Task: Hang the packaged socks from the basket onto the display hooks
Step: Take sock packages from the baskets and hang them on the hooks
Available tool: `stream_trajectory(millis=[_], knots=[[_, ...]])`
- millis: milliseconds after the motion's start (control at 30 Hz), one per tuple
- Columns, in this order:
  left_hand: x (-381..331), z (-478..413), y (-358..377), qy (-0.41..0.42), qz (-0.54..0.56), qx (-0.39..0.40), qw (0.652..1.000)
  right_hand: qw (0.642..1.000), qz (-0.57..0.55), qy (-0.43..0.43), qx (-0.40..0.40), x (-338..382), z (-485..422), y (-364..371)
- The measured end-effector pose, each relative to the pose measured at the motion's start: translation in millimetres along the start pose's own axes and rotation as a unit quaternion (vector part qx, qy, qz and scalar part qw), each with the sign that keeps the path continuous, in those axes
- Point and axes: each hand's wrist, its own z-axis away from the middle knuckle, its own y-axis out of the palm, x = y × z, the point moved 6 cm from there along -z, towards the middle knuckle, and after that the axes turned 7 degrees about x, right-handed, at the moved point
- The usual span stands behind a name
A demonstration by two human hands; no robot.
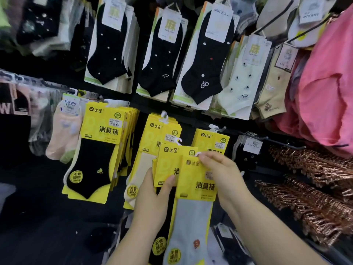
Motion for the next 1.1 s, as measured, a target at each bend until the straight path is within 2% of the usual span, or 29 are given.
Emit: stream_trajectory(millis=[200,400,567,633,700,800,900,1033,1100], knots=[[4.5,-5.7,-14.6,-0.028,-0.013,-0.015,0.999,0.990,-0.047,-0.035,-0.125,26.0,-38.7,-52.1],[8.9,-6.5,-21.1,-0.042,-0.018,-0.011,0.999,0.989,0.016,-0.057,-0.132,31.1,-80.9,-45.6],[11.0,-5.9,-18.5,-0.059,-0.013,-0.001,0.998,0.979,-0.009,-0.037,-0.199,13.8,-98.2,-52.1],[11.7,-5.9,-18.0,-0.064,-0.009,-0.003,0.998,0.970,0.035,-0.027,-0.240,4.9,-97.2,-55.9],[12.1,-6.7,-18.4,-0.067,-0.005,-0.007,0.998,0.954,0.128,-0.043,-0.269,-0.7,-88.0,-52.0],[12.9,-9.3,-18.7,-0.067,-0.004,-0.010,0.998,0.947,0.196,-0.103,-0.233,-6.2,-83.6,-37.9],[14.2,-12.3,-18.5,-0.063,0.005,-0.005,0.998,0.950,0.249,-0.116,-0.149,-6.8,-99.4,-24.0],[16.0,-13.7,-18.0,-0.059,0.013,-0.002,0.998,0.957,0.285,-0.040,-0.034,-11.5,-122.4,-12.5],[16.2,-14.7,-16.4,-0.058,0.015,0.002,0.998,0.964,0.267,-0.014,-0.014,-12.8,-117.9,-10.2]])
